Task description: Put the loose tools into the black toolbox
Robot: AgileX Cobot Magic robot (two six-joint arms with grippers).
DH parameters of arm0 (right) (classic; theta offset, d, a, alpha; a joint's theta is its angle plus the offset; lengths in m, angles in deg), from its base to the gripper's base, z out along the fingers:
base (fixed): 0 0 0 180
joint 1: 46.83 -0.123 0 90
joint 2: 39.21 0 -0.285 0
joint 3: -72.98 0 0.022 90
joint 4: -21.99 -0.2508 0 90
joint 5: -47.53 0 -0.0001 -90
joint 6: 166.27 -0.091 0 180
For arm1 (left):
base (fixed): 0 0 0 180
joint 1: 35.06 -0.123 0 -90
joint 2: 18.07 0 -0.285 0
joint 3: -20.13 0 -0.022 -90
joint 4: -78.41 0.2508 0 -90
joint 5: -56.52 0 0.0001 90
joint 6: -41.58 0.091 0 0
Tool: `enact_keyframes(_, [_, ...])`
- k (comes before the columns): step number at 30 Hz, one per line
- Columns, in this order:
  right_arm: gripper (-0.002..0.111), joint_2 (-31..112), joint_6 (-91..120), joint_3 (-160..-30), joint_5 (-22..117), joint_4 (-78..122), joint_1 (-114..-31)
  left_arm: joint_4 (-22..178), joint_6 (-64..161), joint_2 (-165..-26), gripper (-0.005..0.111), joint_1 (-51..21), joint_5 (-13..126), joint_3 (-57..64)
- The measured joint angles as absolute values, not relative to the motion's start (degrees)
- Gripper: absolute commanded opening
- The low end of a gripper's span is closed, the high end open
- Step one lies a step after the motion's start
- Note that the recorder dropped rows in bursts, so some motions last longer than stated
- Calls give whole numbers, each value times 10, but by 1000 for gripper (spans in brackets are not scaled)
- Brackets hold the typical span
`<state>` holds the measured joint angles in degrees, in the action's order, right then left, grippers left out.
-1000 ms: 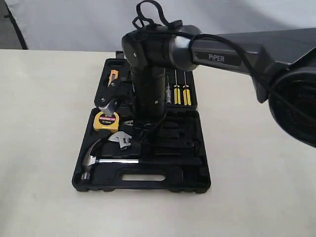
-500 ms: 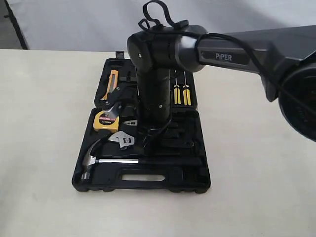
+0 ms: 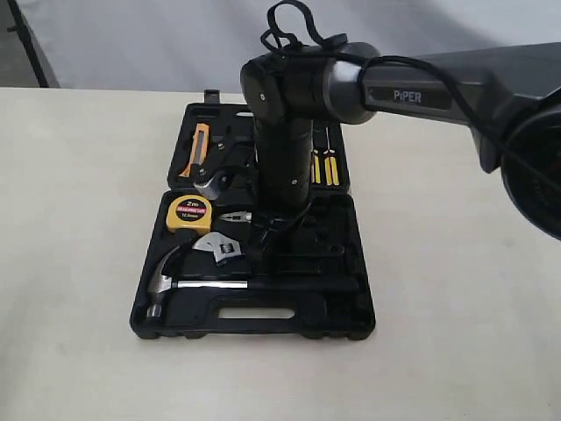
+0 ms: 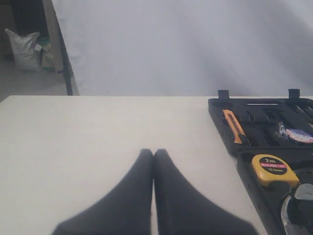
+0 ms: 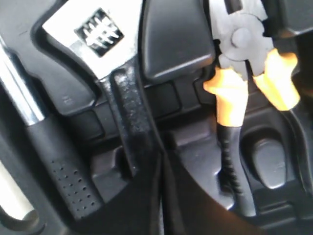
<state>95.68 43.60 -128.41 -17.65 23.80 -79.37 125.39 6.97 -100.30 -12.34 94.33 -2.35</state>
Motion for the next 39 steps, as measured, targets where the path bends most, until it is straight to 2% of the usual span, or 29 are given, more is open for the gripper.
enact_keyframes(30, [0,989,432,-1297,-194,229,-794,1254,70,-1003,1,-123,943,-23])
enact_keyframes(39, [0,922,426,-1283,-165,228,-793,1254,70,-1003,1,-123,943,-23])
